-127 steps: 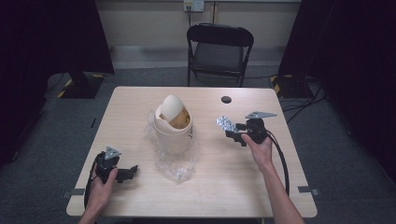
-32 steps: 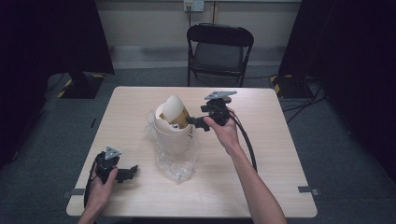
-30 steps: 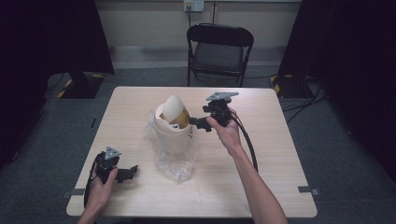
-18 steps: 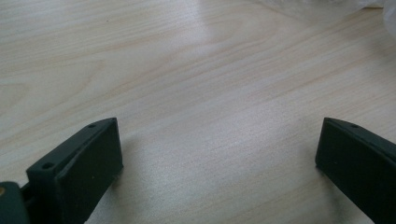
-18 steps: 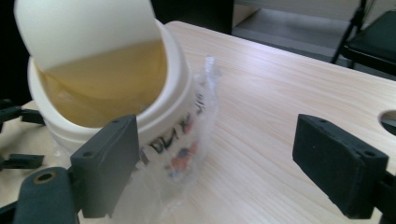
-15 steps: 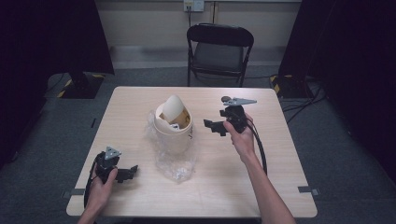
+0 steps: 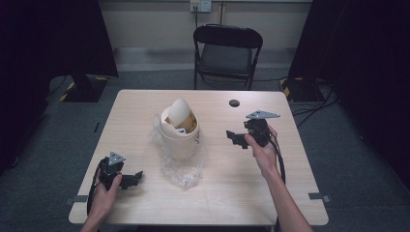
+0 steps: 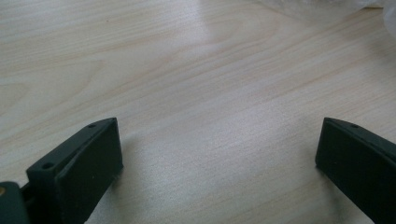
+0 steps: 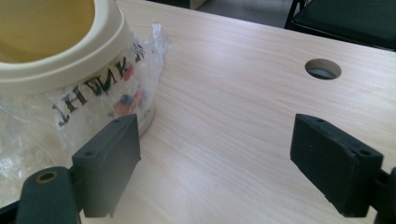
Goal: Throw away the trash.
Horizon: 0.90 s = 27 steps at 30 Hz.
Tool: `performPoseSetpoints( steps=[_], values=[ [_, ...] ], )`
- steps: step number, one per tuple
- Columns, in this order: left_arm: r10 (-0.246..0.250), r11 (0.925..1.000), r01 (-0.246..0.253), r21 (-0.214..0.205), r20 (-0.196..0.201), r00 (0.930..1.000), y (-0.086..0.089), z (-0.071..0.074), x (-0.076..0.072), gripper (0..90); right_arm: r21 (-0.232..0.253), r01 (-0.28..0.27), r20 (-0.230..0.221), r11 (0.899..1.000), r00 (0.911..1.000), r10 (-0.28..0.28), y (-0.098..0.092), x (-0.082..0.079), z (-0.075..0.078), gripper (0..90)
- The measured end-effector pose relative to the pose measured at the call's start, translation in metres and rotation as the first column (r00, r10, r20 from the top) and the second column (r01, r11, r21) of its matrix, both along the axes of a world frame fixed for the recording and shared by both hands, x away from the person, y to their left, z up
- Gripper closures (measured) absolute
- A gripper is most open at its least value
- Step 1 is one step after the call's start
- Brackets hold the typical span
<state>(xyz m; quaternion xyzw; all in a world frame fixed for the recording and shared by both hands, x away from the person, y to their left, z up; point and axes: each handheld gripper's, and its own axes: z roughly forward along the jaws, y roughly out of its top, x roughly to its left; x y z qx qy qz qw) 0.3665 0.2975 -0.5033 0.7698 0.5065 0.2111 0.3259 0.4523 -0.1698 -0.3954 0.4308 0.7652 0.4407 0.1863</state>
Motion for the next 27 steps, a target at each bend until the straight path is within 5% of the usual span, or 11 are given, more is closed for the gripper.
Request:
performPoseSetpoints(
  steps=[27],
  values=[
    [0.000,1.0000,0.000,0.000,0.000,1.0000,0.000,0.000,0.000,0.0,-0.026,0.127,-0.038,0.992,0.9910,-0.128,-0.073,-0.055,-0.038,15.0]
  ],
)
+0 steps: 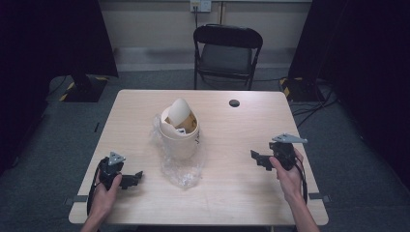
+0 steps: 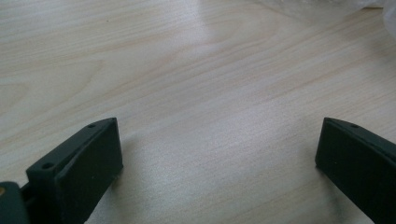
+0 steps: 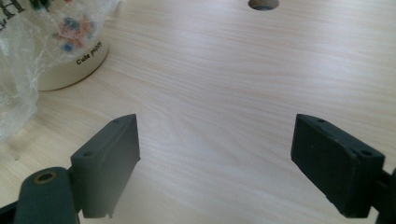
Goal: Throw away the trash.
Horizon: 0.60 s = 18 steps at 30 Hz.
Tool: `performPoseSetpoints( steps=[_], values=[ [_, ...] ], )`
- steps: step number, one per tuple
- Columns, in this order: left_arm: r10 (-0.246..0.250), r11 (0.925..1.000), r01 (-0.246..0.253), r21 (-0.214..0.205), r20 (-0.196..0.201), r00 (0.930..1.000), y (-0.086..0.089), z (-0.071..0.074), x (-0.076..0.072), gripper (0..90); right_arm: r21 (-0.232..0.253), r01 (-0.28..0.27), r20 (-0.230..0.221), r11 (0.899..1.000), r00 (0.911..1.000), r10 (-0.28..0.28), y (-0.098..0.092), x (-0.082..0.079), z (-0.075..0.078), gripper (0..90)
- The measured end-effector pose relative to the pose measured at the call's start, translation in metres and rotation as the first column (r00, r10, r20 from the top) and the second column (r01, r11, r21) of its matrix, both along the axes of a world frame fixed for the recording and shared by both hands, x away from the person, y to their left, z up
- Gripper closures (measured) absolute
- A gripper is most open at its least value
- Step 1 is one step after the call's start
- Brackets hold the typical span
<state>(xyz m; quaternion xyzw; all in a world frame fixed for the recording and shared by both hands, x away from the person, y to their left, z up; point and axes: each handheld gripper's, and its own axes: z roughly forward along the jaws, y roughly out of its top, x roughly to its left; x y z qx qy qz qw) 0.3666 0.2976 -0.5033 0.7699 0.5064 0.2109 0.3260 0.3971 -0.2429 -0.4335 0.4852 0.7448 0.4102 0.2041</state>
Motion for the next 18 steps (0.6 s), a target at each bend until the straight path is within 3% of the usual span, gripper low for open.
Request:
performPoseSetpoints(
  steps=[11,18],
  values=[
    [0.000,1.0000,0.000,0.000,0.000,1.0000,0.000,0.000,0.000,0.0,-0.053,0.077,-0.072,0.996,0.9941,-0.081,-0.034,-0.020,-0.037,15.2],
    [0.000,1.0000,0.000,0.002,0.001,1.0000,0.000,0.000,0.000,0.1,-0.082,0.102,-0.111,0.991,0.9876,-0.111,-0.043,-0.023,-0.055,15.5]
  ],
)
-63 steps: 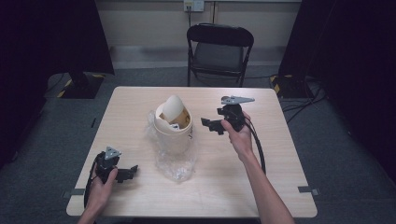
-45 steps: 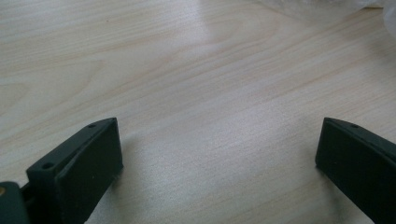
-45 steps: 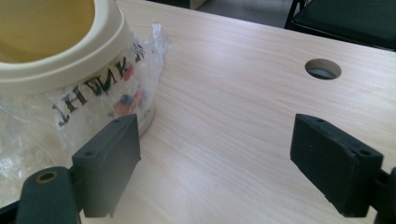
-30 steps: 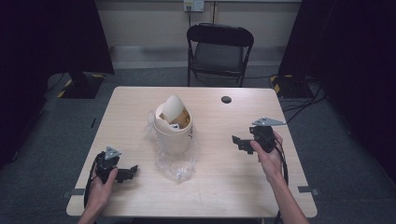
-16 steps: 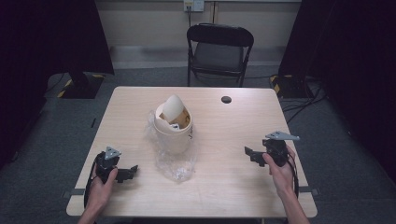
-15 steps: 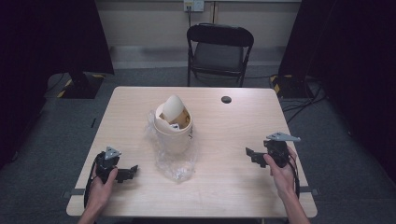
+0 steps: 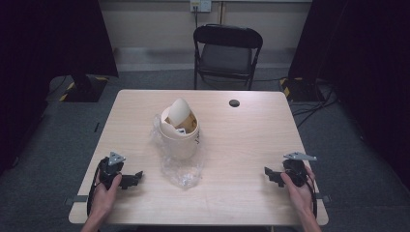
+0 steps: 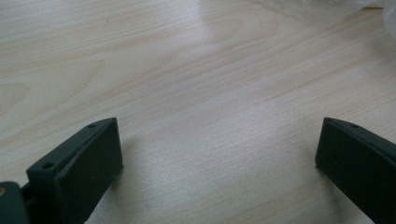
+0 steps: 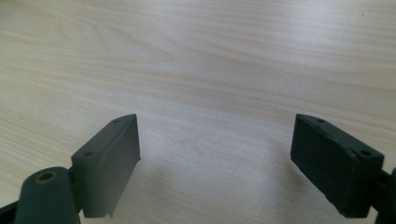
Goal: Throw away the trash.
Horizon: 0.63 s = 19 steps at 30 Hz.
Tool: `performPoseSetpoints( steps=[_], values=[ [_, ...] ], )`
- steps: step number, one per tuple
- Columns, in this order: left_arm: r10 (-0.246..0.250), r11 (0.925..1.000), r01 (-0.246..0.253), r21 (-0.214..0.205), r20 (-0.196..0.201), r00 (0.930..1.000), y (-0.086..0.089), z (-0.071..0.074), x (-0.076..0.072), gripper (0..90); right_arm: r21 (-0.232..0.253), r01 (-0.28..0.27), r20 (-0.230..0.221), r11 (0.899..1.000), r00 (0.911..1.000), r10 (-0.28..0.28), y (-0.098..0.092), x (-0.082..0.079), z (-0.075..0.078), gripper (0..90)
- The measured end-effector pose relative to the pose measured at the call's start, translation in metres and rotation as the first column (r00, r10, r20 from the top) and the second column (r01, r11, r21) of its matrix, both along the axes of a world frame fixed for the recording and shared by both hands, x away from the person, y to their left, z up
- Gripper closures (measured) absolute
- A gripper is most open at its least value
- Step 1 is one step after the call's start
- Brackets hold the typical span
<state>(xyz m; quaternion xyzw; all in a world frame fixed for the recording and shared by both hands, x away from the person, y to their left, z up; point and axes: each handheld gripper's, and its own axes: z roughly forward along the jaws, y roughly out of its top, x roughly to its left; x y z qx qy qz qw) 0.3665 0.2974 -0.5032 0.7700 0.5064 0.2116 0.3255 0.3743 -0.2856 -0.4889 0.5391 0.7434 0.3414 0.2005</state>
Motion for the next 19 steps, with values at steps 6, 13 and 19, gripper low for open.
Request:
performPoseSetpoints(
  steps=[6,13,19],
  values=[
    [0.000,1.0000,0.000,0.000,0.000,1.0000,0.0000,0.0000,0.0000,0.1,-0.024,0.005,0.001,1.000,1.0000,-0.005,-0.0006,0.0003,-0.0061,15.2],
    [-0.001,1.0000,0.001,0.003,0.000,1.0000,0.0001,0.0001,-0.0001,0.2,-0.073,0.017,0.042,0.997,0.9990,-0.014,0.0023,-0.0005,-0.0106,13.4],
    [-0.001,1.0000,0.001,0.002,0.000,1.0000,0.0001,0.0001,-0.0001,0.1,-0.073,0.017,0.042,0.997,0.9990,-0.014,0.0023,-0.0005,-0.0107,13.4]
  ],
)
